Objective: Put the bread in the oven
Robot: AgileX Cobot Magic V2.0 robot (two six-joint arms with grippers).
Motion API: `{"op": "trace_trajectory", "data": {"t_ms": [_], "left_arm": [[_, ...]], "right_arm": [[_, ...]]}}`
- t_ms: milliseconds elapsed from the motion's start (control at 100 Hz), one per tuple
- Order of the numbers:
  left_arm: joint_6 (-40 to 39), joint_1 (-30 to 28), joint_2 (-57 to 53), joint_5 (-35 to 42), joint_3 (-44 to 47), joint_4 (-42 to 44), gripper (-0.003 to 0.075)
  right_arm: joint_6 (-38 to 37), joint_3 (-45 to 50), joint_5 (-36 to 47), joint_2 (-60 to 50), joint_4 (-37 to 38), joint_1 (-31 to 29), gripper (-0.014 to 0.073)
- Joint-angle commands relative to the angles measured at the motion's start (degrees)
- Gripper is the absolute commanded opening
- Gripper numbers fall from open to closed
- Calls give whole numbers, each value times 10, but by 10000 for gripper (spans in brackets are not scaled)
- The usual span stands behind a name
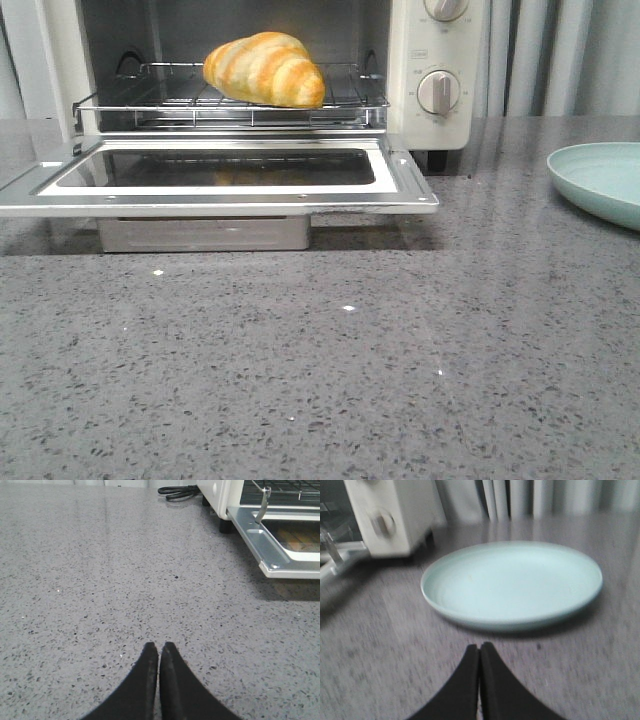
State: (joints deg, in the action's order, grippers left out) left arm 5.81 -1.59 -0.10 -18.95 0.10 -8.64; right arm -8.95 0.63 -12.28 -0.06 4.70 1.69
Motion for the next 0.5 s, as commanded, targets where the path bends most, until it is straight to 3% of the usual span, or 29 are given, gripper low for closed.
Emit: {"op": "trace_trajectory", "data": {"t_ms": [0,490], "left_arm": [[-5,-1,-15,40,13,-5,-21],[-5,-1,-15,40,13,-5,-21]], "right_arm": [[-3,14,-32,-13,11,-4,-48],[4,15,-54,-15,17,-4,-48]]}}
